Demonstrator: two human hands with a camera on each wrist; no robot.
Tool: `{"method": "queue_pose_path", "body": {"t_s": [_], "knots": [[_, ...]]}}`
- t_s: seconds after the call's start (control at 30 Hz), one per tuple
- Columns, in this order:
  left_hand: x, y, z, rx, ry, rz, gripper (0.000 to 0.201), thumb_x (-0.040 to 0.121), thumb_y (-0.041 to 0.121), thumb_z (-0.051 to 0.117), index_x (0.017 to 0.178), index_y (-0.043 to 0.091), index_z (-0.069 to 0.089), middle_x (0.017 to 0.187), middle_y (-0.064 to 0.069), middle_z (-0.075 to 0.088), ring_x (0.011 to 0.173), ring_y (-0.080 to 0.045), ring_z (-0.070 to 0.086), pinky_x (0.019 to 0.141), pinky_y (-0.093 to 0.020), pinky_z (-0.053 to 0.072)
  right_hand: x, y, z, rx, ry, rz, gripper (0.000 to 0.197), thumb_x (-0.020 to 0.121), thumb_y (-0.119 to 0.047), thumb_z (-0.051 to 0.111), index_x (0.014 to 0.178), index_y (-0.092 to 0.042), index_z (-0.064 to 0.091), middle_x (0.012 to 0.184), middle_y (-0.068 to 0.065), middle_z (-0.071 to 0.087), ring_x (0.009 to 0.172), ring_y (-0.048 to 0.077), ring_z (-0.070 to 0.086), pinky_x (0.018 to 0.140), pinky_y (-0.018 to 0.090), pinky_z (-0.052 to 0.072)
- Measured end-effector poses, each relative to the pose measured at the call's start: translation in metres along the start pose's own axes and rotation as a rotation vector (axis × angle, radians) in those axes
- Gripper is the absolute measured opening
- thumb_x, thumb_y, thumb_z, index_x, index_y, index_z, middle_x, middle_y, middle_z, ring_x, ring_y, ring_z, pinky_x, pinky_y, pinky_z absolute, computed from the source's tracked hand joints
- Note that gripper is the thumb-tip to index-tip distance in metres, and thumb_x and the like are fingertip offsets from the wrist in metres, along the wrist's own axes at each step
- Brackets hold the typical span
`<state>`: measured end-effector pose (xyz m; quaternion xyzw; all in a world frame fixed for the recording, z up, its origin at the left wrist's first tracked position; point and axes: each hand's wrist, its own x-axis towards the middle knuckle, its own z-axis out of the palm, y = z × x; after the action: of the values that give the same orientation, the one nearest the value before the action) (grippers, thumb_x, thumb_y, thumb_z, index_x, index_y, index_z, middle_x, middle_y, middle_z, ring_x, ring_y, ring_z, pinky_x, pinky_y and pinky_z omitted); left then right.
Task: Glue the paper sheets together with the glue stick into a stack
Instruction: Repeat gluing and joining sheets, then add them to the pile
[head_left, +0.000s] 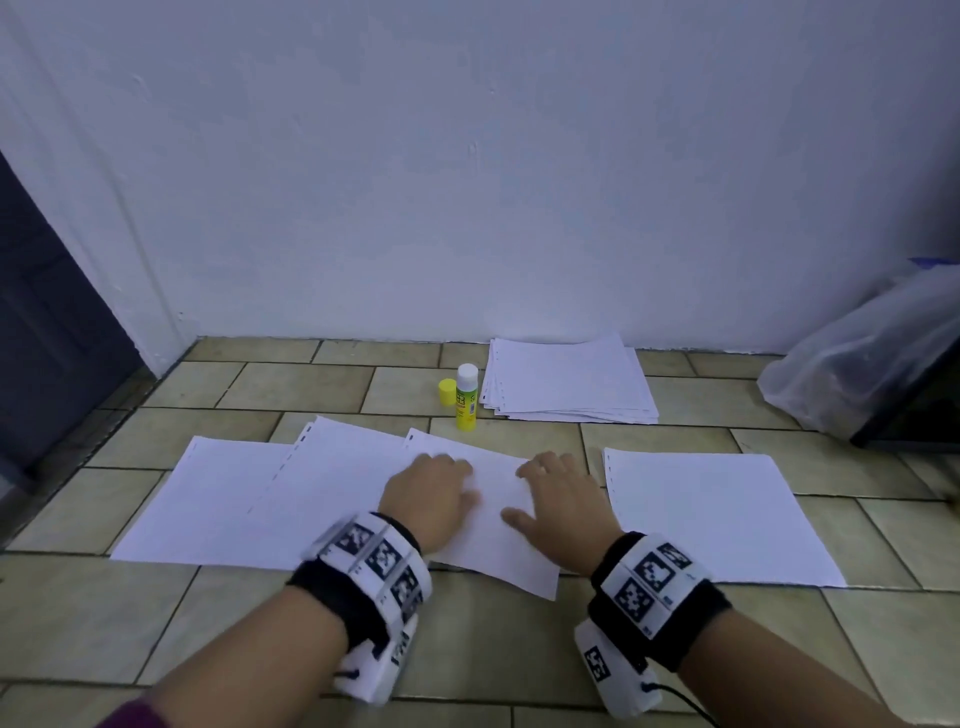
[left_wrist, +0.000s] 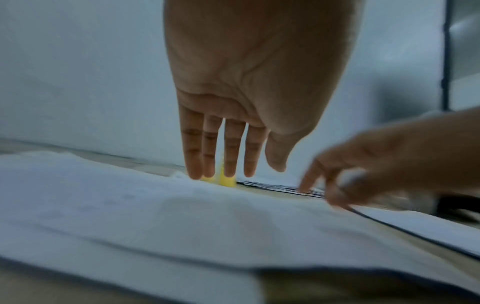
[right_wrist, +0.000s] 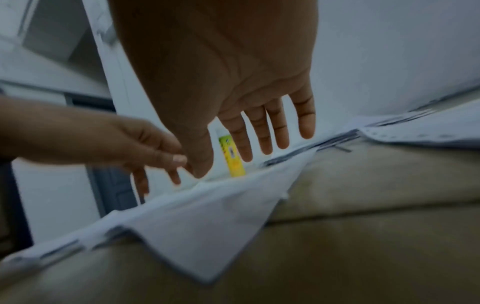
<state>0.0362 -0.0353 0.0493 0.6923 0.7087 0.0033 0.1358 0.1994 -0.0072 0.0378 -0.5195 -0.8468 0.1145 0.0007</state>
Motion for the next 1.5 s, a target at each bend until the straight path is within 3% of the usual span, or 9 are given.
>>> {"method": "queue_pose_path", "body": {"t_s": [0.1, 0.27, 0.47, 0.6, 0.73, 0.83, 1.0, 1.33, 1.5], "knots": [[0.012, -0.045, -0.016, -0.009, 0.028, -0.197, 0.048, 0.1, 0.039, 0.043, 0.143, 0.02, 0.038, 0.144, -0.002, 0.042, 0.135, -0.023, 0.033, 0.104, -0.04, 0.04, 0.003, -0.006, 0.009, -0.086, -0.189, 0.023, 0.077, 0.084, -0.059, 0.057, 0.141, -0.014, 0.032, 0.143, 0.007, 0.032, 0.133, 0.027, 0.028, 0.104, 0.043, 0.036], [0.021, -0.112, -0.016, 0.144, -0.096, -0.528, 0.064, 0.092, 0.051, 0.052, 0.136, 0.007, 0.036, 0.139, -0.009, 0.042, 0.129, -0.027, 0.04, 0.103, -0.036, 0.038, 0.006, -0.003, 0.006, -0.108, -0.226, 0.011, 0.079, 0.079, -0.06, 0.062, 0.138, -0.013, 0.035, 0.138, 0.007, 0.038, 0.127, 0.027, 0.034, 0.1, 0.042, 0.039], [0.021, -0.13, -0.003, 0.167, -0.066, -0.651, 0.081, 0.085, 0.065, 0.053, 0.138, 0.008, 0.033, 0.136, -0.01, 0.042, 0.127, -0.025, 0.043, 0.102, -0.032, 0.035, 0.007, -0.002, 0.006, -0.085, -0.234, 0.01, 0.08, 0.078, -0.059, 0.064, 0.137, -0.014, 0.035, 0.137, 0.006, 0.039, 0.127, 0.026, 0.035, 0.1, 0.041, 0.04], [0.019, -0.13, -0.008, 0.069, -0.015, -0.648, 0.083, 0.079, 0.056, 0.068, 0.144, 0.023, 0.028, 0.144, -0.011, 0.03, 0.135, -0.032, 0.029, 0.104, -0.046, 0.033, 0.007, -0.001, 0.006, -0.076, -0.235, 0.009, 0.081, 0.078, -0.059, 0.065, 0.138, -0.014, 0.035, 0.138, 0.006, 0.038, 0.128, 0.026, 0.034, 0.1, 0.041, 0.041], [0.015, -0.134, -0.013, -0.002, 0.09, -0.593, 0.063, 0.082, 0.039, 0.073, 0.136, 0.024, 0.045, 0.14, -0.008, 0.034, 0.13, -0.028, 0.034, 0.103, -0.041, 0.036, 0.007, 0.0, 0.007, -0.067, -0.233, 0.007, 0.083, 0.078, -0.059, 0.064, 0.14, -0.014, 0.033, 0.14, 0.006, 0.037, 0.129, 0.026, 0.033, 0.102, 0.042, 0.04], [0.011, -0.142, -0.01, -0.231, 0.137, -0.458, 0.076, 0.076, 0.028, 0.08, 0.141, 0.014, 0.042, 0.144, -0.008, 0.025, 0.13, -0.026, 0.037, 0.104, -0.037, 0.038, 0.007, 0.0, 0.006, -0.056, -0.228, 0.006, 0.084, 0.078, -0.06, 0.064, 0.141, -0.015, 0.033, 0.14, 0.005, 0.037, 0.13, 0.025, 0.032, 0.103, 0.042, 0.04], [0.0, -0.151, -0.014, -0.27, -0.007, -0.295, 0.092, 0.069, 0.018, 0.085, 0.146, 0.019, 0.035, 0.151, -0.003, 0.012, 0.139, -0.02, 0.024, 0.109, -0.028, 0.028, 0.006, 0.002, 0.006, -0.046, -0.225, 0.003, 0.085, 0.078, -0.06, 0.064, 0.143, -0.016, 0.031, 0.143, 0.004, 0.034, 0.133, 0.025, 0.03, 0.104, 0.041, 0.039], [-0.019, -0.203, -0.021, -0.337, 0.099, -0.441, 0.092, 0.062, 0.008, 0.089, 0.142, 0.013, 0.044, 0.147, -0.009, 0.03, 0.135, -0.026, 0.03, 0.111, -0.034, 0.026, 0.005, 0.004, 0.006, -0.015, -0.214, -0.002, 0.086, 0.077, -0.06, 0.065, 0.143, -0.018, 0.032, 0.143, 0.002, 0.035, 0.133, 0.023, 0.029, 0.104, 0.04, 0.038], [-0.026, -0.225, -0.018, -0.299, 0.088, -0.569, 0.095, 0.062, 0.003, 0.088, 0.144, 0.006, 0.04, 0.15, -0.012, 0.024, 0.136, -0.027, 0.031, 0.111, -0.032, 0.028, 0.005, 0.004, 0.006, -0.019, -0.218, -0.006, 0.086, 0.077, -0.061, 0.065, 0.143, -0.018, 0.031, 0.145, 0.002, 0.034, 0.134, 0.023, 0.028, 0.105, 0.041, 0.038]]}}
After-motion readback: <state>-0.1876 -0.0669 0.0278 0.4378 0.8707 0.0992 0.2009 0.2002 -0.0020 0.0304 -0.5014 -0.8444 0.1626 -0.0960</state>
